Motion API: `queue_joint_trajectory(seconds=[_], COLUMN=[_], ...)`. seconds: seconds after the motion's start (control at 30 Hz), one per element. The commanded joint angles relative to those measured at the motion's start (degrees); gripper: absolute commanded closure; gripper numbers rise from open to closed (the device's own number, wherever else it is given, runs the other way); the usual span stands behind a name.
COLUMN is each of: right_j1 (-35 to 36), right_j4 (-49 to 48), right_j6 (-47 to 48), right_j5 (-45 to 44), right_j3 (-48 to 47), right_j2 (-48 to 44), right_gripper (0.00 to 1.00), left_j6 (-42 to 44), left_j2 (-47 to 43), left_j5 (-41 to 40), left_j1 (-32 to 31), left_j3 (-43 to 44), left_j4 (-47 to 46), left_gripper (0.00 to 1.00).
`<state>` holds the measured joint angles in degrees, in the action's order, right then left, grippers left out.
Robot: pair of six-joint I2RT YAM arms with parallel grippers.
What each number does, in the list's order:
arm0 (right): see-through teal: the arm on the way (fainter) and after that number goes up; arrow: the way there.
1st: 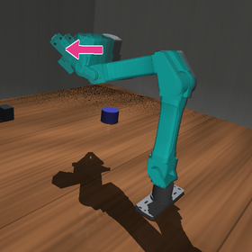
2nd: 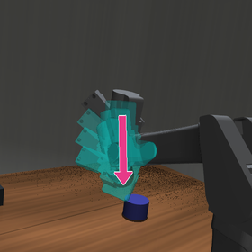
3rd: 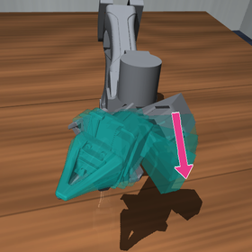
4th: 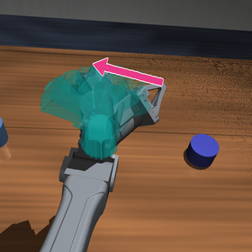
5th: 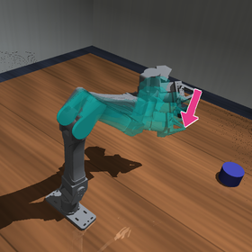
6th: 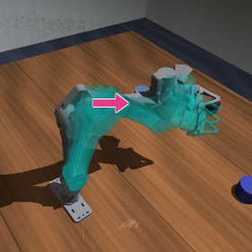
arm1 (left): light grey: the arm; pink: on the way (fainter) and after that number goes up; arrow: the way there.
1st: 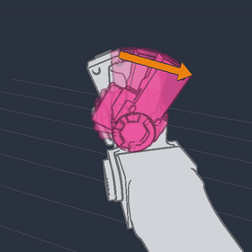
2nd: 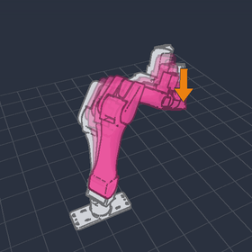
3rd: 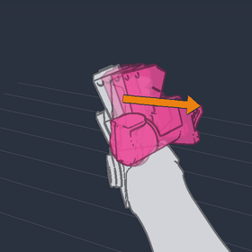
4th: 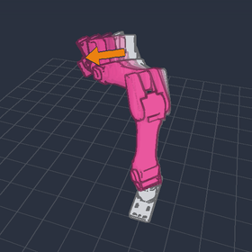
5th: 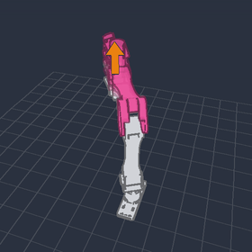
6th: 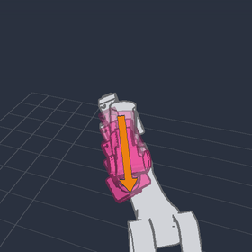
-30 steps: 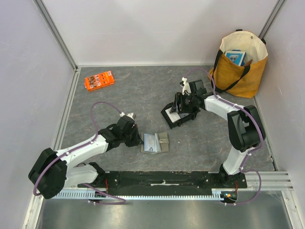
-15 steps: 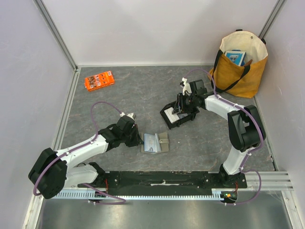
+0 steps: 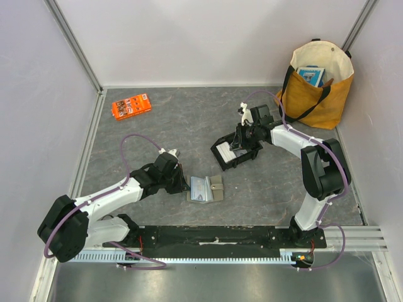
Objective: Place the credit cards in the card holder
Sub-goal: Pick up the credit card from the storage box.
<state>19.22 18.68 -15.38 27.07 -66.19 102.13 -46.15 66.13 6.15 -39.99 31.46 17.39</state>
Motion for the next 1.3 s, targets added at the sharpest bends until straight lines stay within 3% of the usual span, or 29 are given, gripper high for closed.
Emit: queue_joint_trajectory(seconds=[0.0,0.43,0.73,1.0,1.17,1.27], right_j1=[0.11,-0.06,-0.33,0.02,0.81,1.52], right_j4=[0.92,1.01,1.54,1.89,1.98,2.15], right_j6=[0.61,0.52,1.22,2.19,2.9,3.51], right_j5=[0.53,0.09,-9.48,-9.84,-9.66,-9.93], right_j3=[-2.54,-2.45,-2.27,-1.84,-1.83,-2.18], right_j2=[-2.11,-3.86,-2.73,0.09,0.71,0.97], right_gripper=[0.85,0.89,0.94,0.95,0.92,0.84], left_j6=[2.03,2.12,2.12,2.21,2.29,2.21], left_j2=[0.05,0.23,0.05,0.32,0.58,0.67], left_j5=[0.44,0.53,0.44,0.35,0.35,0.44], left_j1=[-0.18,-0.18,-0.18,-0.27,-0.18,-0.18], left_j3=[1.5,1.5,1.5,1.32,1.41,1.32], left_j4=[-1.83,-1.83,-1.83,-1.83,-2.01,-2.18], left_gripper=[0.98,0.98,0.98,0.98,0.98,0.98])
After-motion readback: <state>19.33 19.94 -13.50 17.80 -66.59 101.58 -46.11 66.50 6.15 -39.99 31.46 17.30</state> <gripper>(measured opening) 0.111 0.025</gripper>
